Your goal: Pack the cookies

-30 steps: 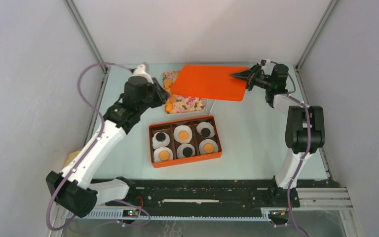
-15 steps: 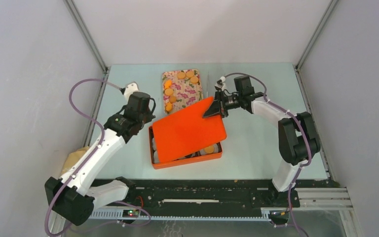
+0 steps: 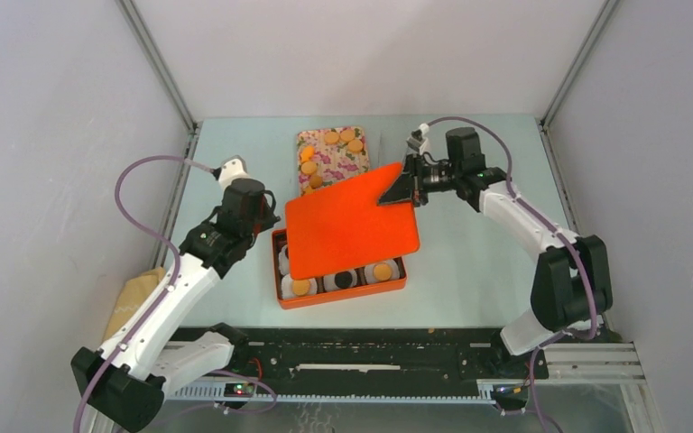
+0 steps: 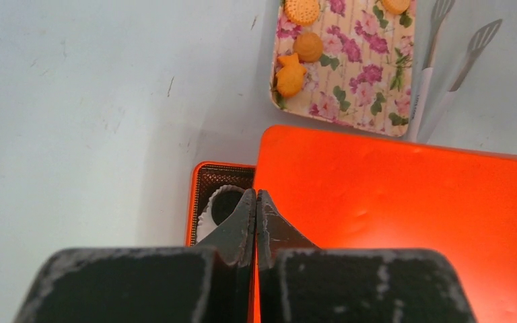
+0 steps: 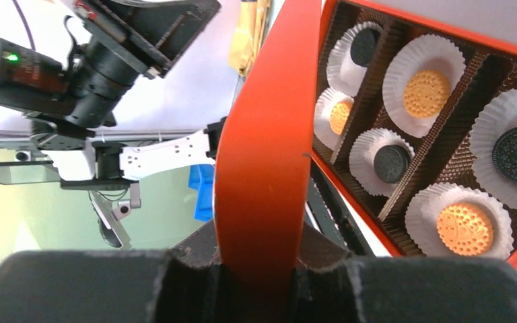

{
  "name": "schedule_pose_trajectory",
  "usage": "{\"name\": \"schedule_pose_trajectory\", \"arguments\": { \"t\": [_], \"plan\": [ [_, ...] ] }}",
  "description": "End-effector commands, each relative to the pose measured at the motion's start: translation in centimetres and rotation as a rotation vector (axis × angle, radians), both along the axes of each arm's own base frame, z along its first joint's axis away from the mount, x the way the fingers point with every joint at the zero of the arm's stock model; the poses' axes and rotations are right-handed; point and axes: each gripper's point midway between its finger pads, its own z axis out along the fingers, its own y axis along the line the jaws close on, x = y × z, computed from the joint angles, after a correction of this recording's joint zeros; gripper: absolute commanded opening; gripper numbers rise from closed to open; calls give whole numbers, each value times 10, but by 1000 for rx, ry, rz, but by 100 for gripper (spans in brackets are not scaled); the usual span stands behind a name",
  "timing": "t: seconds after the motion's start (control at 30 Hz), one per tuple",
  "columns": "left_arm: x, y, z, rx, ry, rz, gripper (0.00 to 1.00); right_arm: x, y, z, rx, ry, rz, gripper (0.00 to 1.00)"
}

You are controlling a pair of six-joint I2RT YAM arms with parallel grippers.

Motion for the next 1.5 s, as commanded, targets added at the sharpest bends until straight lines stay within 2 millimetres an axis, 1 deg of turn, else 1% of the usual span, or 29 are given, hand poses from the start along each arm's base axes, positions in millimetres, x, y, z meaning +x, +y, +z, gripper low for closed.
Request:
{"name": "schedule_pose_trajectory", "arguments": {
  "t": [0.0, 0.13, 0.17, 0.23, 0.33, 0.47, 0.57, 0.63, 0.73, 0.9, 1.0, 1.1, 1.23, 1.33, 1.37, 1.47],
  "plan": [
    [2, -3, 5, -19, -38, -3, 0, -13, 2, 47, 67, -33, 21, 0],
    [4, -3, 8, -22, -42, 1, 0, -27, 30, 18, 30, 47, 86, 0],
    [4, -3, 9, -23, -45, -1, 0, -31, 40, 13, 36, 60, 105, 0],
    [3, -3, 9, -20, -42, -2, 0, -35, 52, 6, 44, 82, 125, 0],
    [2, -2, 8, -14, -39, 1, 0, -35, 65, 6, 68, 91, 141, 0],
    [0, 0, 6, -9, -39, 2, 0, -30, 71, 4, 78, 90, 129, 0],
    [0, 0, 5, -9, -36, 0, 0, -21, 66, -12, 44, 102, 88, 0],
    [0, -2, 3, -10, -31, -8, 0, -12, 56, -25, 17, 101, 43, 0],
    [0, -5, -2, -14, -20, -18, 0, -3, 41, -45, -4, 135, 5, 0],
    [1, -11, -11, -29, 1, -40, 0, 3, 25, -75, -48, 199, -13, 0],
    [1, -19, -17, -41, 7, -71, 0, 9, 14, -87, -52, 217, -25, 0],
    [1, -27, -24, -55, 15, -100, 0, 13, 9, -96, -38, 233, -11, 0],
    [0, -44, -43, -75, 42, -160, 0, 17, -1, -119, -64, 265, -18, 0],
    [-6, -60, -65, -95, 90, -200, 0, 19, -10, -133, -76, 289, -23, 0],
    [-9, -69, -72, -102, 103, -227, 0, 20, -13, -137, -83, 292, -30, 0],
    [-17, -87, -93, -100, 157, -277, 0, 25, -22, -143, -88, 302, -49, 0]
  ]
}}
